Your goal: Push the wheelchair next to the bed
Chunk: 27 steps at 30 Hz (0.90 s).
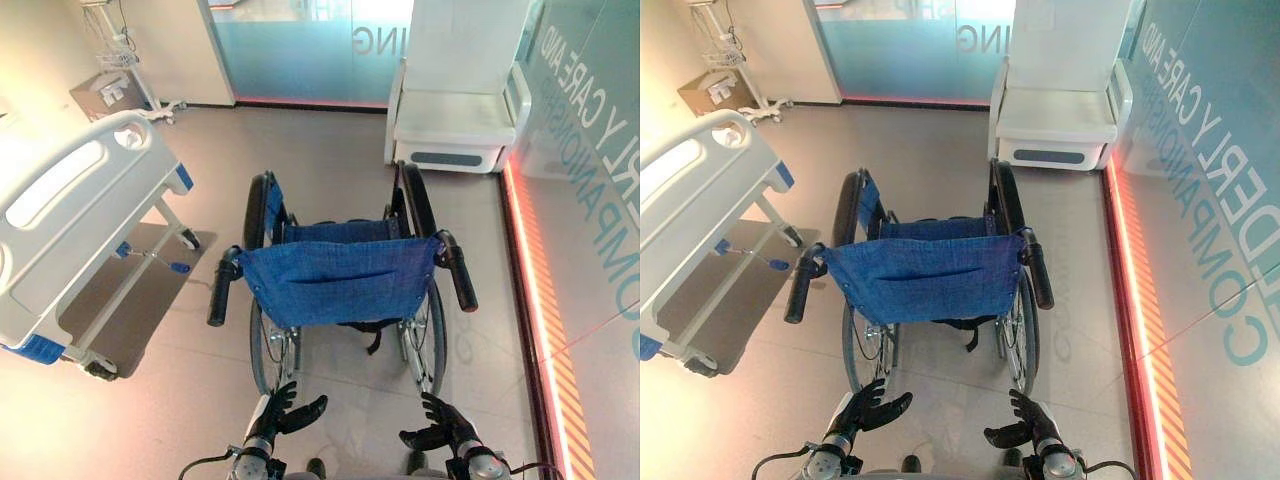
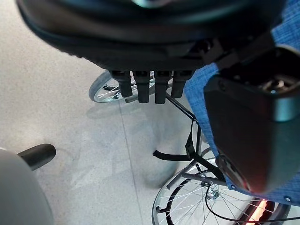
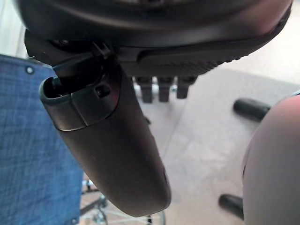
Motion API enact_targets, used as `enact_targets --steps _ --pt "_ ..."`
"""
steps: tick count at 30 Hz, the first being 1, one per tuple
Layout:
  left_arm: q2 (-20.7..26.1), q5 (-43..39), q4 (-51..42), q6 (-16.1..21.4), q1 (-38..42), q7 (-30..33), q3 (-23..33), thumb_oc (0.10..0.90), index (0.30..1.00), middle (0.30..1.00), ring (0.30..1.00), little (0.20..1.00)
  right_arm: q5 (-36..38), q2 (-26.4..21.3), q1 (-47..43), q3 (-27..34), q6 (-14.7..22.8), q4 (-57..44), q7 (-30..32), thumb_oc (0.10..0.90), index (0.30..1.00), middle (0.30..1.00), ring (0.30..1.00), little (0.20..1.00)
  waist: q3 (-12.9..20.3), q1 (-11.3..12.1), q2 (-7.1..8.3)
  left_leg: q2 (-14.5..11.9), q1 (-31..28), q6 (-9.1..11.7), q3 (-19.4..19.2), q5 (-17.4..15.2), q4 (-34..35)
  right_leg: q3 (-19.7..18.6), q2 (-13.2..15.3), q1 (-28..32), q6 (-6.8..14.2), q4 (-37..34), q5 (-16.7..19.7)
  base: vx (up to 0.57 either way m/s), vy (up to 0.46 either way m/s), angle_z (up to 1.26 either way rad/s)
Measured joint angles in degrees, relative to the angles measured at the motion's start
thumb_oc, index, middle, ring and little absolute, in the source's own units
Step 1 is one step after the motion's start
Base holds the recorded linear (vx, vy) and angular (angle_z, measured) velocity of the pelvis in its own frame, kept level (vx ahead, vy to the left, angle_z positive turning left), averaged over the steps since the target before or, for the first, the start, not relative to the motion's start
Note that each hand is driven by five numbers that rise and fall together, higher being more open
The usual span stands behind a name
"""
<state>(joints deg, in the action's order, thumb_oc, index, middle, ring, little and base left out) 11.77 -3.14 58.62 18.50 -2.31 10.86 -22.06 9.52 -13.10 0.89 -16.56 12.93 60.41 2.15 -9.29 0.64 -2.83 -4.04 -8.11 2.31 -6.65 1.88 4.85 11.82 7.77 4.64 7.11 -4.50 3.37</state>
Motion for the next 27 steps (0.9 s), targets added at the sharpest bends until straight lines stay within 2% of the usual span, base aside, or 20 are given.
enact_targets --steps 10,16,27 --pt "-0.33 -1.13 1.08 1.96 0.13 -0.08 -0.14 0.8 0.9 0.9 0.9 0.9 1.53 0.2 -0.1 -0.05 0.0 0.22 -1.58 0.8 0.9 0.9 0.9 0.9 0.0 0.08 0.01 -0.01 0.09 0.0 0.04 0.0 0.01 0.25 -0.03 -0.02 0.27 -0.08 0.17 0.0 0.0 0.0" --pt "-0.41 -1.17 1.32 2.0 0.21 0.3 -0.13 0.8 0.9 0.9 0.9 0.9 2.61 0.23 -0.49 -0.05 1.4 1.79 -3.42 0.8 0.9 0.9 0.9 0.9 -0.01 0.09 0.04 -0.03 0.08 0.01 0.06 0.0 0.0 0.33 -0.05 0.03 0.28 -0.14 0.18 0.0 0.0 0.0" --pt "-0.47 -1.61 2.07 2.07 0.57 0.71 -0.36 0.8 0.9 0.9 0.9 0.9 2.92 0.3 -0.56 -0.12 2.38 2.31 -2.94 0.8 0.9 0.9 0.9 0.9 -0.02 0.09 0.03 -0.03 0.27 0.01 0.2 0.01 0.01 0.9 0.01 0.03 0.3 -0.27 0.17 0.0 0.0 0.0"
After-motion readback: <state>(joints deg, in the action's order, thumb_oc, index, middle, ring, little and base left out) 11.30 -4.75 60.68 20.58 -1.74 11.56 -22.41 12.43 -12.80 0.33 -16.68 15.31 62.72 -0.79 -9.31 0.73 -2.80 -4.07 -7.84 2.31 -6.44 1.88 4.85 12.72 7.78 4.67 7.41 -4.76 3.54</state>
